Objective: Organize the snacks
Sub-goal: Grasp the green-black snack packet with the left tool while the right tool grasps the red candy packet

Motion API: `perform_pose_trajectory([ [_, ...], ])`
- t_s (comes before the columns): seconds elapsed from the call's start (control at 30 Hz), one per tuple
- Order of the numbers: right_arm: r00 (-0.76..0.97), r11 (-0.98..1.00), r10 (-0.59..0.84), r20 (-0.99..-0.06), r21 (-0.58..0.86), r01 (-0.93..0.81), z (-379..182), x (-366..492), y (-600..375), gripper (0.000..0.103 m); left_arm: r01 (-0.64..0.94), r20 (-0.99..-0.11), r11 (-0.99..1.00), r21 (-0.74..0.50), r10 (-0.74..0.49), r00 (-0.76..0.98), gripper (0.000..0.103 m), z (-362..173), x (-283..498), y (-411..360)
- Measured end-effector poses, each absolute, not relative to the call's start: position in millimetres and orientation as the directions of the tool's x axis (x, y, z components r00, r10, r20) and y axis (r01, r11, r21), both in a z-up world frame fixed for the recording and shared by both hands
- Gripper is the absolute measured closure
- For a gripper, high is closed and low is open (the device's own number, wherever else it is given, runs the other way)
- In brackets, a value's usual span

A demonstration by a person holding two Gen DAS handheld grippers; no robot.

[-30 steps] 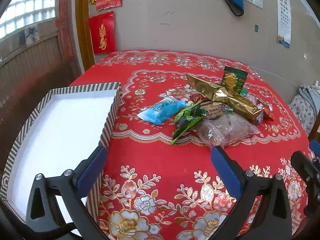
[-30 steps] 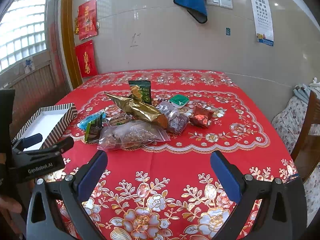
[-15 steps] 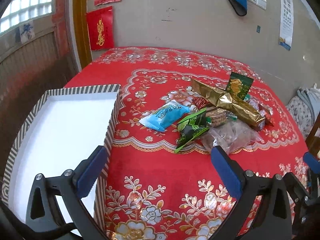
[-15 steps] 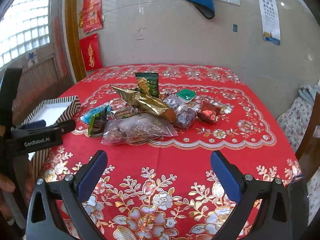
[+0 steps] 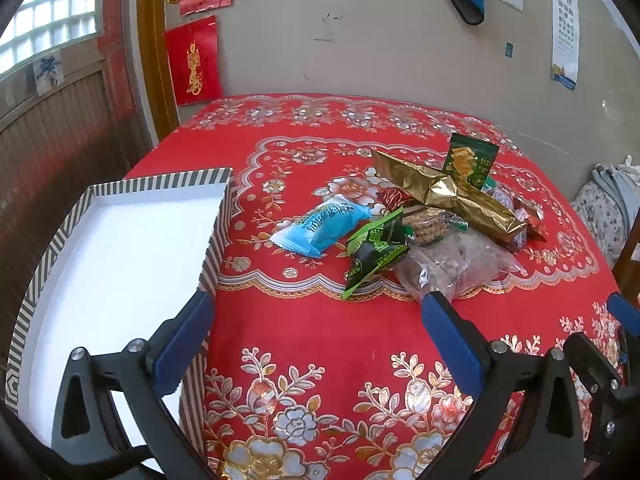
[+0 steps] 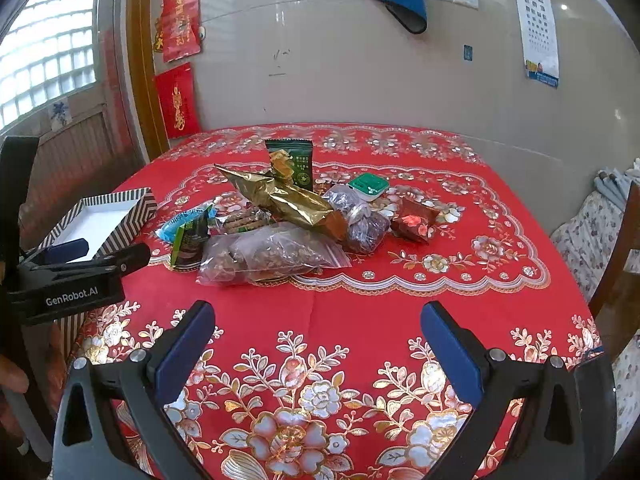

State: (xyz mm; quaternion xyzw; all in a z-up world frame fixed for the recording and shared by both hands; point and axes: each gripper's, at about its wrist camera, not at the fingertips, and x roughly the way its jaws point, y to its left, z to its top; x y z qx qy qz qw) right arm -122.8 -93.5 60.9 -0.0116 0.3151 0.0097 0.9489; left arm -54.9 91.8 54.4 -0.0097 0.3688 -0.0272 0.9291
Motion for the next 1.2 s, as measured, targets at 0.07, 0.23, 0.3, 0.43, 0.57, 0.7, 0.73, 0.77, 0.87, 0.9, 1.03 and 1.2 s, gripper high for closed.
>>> perform_pose_trajectory([
  [0.07, 0.796, 0.999, 0.015, -0.605, -0.017, -0.031, 60, -122, -92, 0.000, 0.045, -0.690, 0.998, -0.037, -0.058, 0.721, 0.000, 53, -52, 92],
  [0.23, 0.791, 0.999, 0.013, -0.611, -0.032, -0.042, 60, -119, -89, 0.000, 0.057, -0.704, 0.998, -0.020, -0.055, 0.708, 0.000, 49, -41, 88],
  [0.3, 0.790, 0.999, 0.006, -0.614, -0.039, -0.038, 60, -118, -89, 0.000, 0.070, -0.713, 0.997, -0.016, -0.060, 0.698, 0.000, 47, -33, 84],
  [0.43, 0.788, 0.999, 0.005, -0.615, -0.027, -0.027, 59, -119, -96, 0.000, 0.107, -0.728, 0.994, -0.025, -0.091, 0.679, 0.000, 44, -20, 75],
  [0.57, 0.788, 1.000, 0.006, -0.615, -0.006, -0.013, 60, -119, -104, 0.000, 0.138, -0.752, 0.987, -0.083, -0.153, 0.641, 0.000, 39, -1, 68],
  [0.7, 0.789, 1.000, 0.007, -0.615, 0.011, 0.000, 60, -120, -111, 0.000, 0.122, -0.777, 0.986, -0.115, -0.166, 0.607, 0.000, 34, 12, 64],
  [0.73, 0.788, 1.000, 0.007, -0.616, 0.013, 0.002, 60, -120, -112, 0.000, 0.108, -0.780, 0.987, -0.120, -0.161, 0.605, 0.004, 34, 15, 65],
  [0.77, 0.787, 1.000, 0.008, -0.617, 0.018, 0.004, 59, -120, -113, 0.000, 0.097, -0.782, 0.986, -0.136, -0.167, 0.600, 0.009, 33, 17, 66],
  [0.87, 0.784, 0.999, 0.014, -0.621, 0.032, 0.007, 58, -120, -117, 0.000, 0.055, -0.798, 0.975, -0.217, -0.210, 0.565, 0.028, 30, 26, 73],
  [0.9, 0.783, 0.999, 0.015, -0.621, 0.035, 0.008, 58, -119, -118, 0.000, 0.048, -0.803, 0.969, -0.242, -0.227, 0.550, 0.031, 27, 29, 75],
  [1.03, 0.790, 0.999, 0.015, -0.613, 0.046, 0.016, 62, -121, -123, 0.000, 0.066, -0.815, 0.963, -0.262, -0.257, 0.519, 0.054, 22, 32, 71],
  [1.2, 0.804, 0.997, -0.014, -0.594, 0.051, 0.056, 76, -123, -144, 0.000, 0.052, -0.801, 0.968, -0.245, -0.232, 0.552, 0.057, 26, 25, 75],
])
